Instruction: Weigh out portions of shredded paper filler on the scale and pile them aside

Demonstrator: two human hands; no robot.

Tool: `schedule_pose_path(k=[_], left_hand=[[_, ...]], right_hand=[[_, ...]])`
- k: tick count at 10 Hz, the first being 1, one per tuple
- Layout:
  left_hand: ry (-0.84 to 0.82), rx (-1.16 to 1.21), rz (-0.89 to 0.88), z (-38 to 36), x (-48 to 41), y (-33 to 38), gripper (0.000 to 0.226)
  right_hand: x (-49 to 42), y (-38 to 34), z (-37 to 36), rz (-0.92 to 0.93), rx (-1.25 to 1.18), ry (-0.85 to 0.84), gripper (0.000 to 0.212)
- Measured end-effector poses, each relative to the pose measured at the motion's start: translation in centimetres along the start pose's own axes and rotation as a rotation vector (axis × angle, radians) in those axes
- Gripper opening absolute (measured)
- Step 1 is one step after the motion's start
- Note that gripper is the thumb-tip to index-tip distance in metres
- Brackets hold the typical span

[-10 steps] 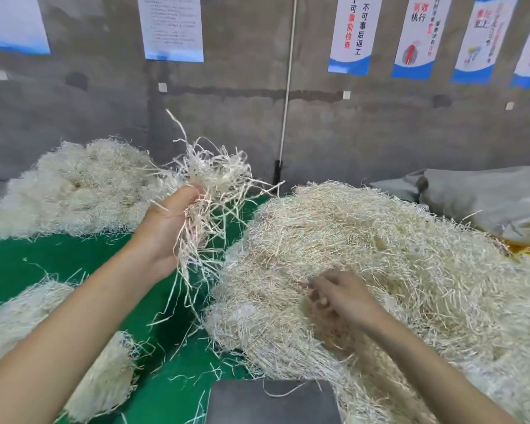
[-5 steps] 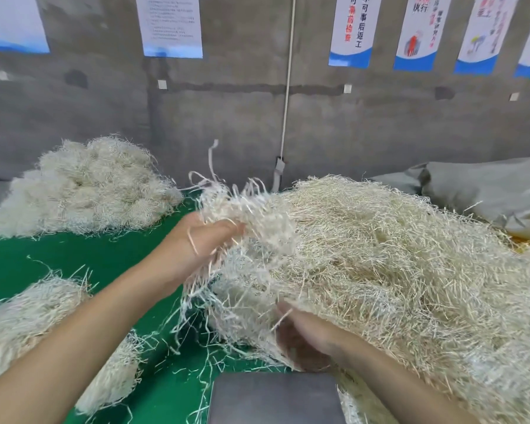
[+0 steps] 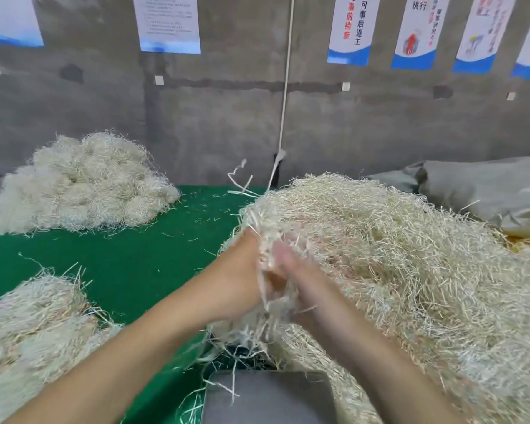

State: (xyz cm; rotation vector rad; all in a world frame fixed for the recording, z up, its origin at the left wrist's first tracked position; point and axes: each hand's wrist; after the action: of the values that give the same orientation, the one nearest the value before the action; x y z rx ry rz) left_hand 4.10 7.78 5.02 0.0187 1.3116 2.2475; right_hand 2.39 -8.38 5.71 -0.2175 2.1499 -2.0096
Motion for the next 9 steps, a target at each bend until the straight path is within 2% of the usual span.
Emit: schedule_pose_path(k=[1,2,3,4,5,6,7,8,9], left_hand=[[-0.039,0.123,0.003,-1.1,1.9,1.3,0.068],[-0.101,0.127,0.096,-1.1,1.5,2.1,0.062],[-0.091,0.258,0.111,-1.0,3.1,0.7,0.065],[-0.102,0.247,0.095,0.1,5.0,-1.0,0.071],[0.017,0.12,0.092,0.5,6.8,-2.2,0.076],[0.078,-0.153,0.249,-2.6,7.4,-3.1,0.118],[0.031,-0.247,0.335,-7.5,7.2,-4.5,0.141],[0.081,-0.151,0.357,-10.1,6.1,-6.0,0.128],[0.103,0.078,0.393,-9.4,5.0,-6.4,0.058]], right_hand=[[0.3,2.4,-0.8,0.039,0.014,0.094,0.081],[0.1,3.7,0.4,-0.014,-0.008,0.323,0.111],[0.7,3.7,0.6,0.035,0.083,0.341,0.103],[0.3,4.1,2.3,0.053,0.127,0.52,0.08],[0.5,4.6,3.3,0.044,0.026,0.606,0.092],[1.1,5.1,2.3,0.075,-0.072,0.577,0.071],[1.8,5.4,0.8,0.083,-0.121,0.579,0.05],[2.6,5.7,-0.4,0.072,-0.2,0.56,0.033],[3.4,6.1,-0.5,0.165,-0.049,0.529,0.023]])
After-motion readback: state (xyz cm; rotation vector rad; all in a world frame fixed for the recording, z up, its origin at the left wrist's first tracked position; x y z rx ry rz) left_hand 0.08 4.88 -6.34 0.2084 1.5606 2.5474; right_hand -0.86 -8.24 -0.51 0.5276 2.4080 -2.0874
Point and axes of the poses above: each hand's wrist, its own x-axis away from the middle knuckle, its own z-axis out of the back of the hand, y = z × x, and after that the axes turned 3 degrees about y, right-handed
